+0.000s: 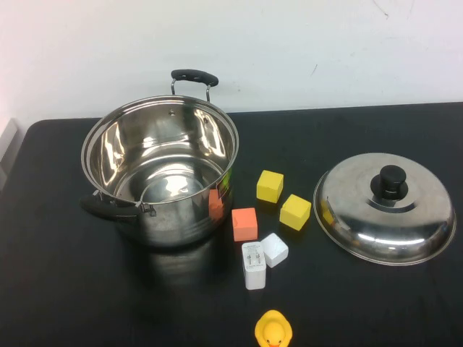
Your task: Cover the pot
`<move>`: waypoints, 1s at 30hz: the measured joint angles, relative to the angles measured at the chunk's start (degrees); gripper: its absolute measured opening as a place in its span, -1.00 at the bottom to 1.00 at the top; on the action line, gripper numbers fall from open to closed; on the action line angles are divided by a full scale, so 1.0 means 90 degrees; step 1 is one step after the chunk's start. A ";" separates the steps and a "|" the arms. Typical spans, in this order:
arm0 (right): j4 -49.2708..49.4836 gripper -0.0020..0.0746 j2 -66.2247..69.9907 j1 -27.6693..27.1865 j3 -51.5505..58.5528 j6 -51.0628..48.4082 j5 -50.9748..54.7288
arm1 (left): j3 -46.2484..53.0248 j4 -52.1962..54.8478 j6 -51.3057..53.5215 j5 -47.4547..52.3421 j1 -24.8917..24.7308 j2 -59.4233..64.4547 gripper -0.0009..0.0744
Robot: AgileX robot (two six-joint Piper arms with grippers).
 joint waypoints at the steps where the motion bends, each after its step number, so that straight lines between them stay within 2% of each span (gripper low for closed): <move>1: 0.0000 -0.95 0.0000 0.0000 0.0000 0.0000 0.0000 | 0.0000 0.0000 0.0000 0.0000 0.0000 0.0000 -0.98; 17: 0.0000 -0.95 0.0000 0.0000 0.0000 0.0000 0.0000 | 0.0000 0.0000 -0.0011 0.0000 0.0000 0.0000 -0.98; 20: 0.0320 -0.95 0.0000 0.0000 0.0000 0.0009 0.0000 | 0.0000 0.0000 -0.0011 0.0000 0.0000 0.0000 -0.98; 23: 0.1288 -0.95 0.0000 0.0000 0.0000 0.0058 -0.0064 | 0.0000 0.0000 -0.0011 0.0000 0.0000 0.0000 -0.98; 30: 0.5014 -0.95 0.0000 0.0000 0.0044 0.0531 -0.0249 | 0.0000 0.0000 -0.0011 0.0000 0.0000 0.0000 -0.98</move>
